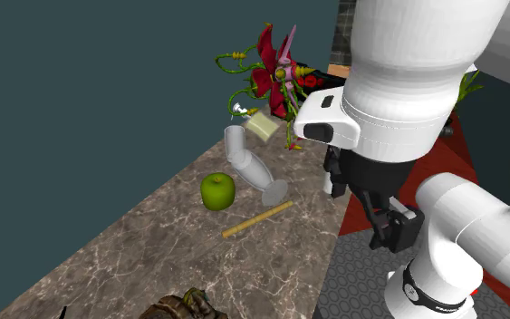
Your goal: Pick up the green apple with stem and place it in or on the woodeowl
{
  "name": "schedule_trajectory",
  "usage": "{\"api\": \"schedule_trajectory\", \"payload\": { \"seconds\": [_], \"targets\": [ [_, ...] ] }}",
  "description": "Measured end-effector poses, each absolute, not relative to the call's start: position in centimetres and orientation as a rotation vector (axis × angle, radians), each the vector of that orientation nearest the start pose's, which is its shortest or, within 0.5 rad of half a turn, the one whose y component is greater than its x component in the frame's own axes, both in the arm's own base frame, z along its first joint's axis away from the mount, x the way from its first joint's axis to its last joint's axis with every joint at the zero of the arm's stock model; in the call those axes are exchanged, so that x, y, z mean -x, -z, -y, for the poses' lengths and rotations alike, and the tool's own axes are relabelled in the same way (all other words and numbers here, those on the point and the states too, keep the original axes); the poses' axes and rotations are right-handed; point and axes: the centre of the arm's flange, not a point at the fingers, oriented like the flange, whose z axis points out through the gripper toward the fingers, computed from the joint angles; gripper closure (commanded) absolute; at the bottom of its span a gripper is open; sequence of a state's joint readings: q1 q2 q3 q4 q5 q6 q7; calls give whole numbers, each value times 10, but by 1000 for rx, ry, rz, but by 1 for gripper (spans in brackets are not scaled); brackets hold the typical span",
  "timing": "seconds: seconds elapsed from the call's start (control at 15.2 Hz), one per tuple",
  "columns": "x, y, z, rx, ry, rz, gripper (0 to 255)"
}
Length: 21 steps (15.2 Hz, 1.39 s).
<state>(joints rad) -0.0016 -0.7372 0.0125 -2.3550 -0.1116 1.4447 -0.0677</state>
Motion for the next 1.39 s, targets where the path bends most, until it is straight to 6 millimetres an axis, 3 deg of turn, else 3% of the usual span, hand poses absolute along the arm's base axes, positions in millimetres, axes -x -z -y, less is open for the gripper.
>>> {"api": "schedule_trajectory", "payload": {
  "seconds": [0.2, 1.39],
  "targets": [
    [-308, -565, 23, 3236, -286, 133, 0],
    [-387, -501, 241, 3139, -263, 422, 0]
  ]
}}
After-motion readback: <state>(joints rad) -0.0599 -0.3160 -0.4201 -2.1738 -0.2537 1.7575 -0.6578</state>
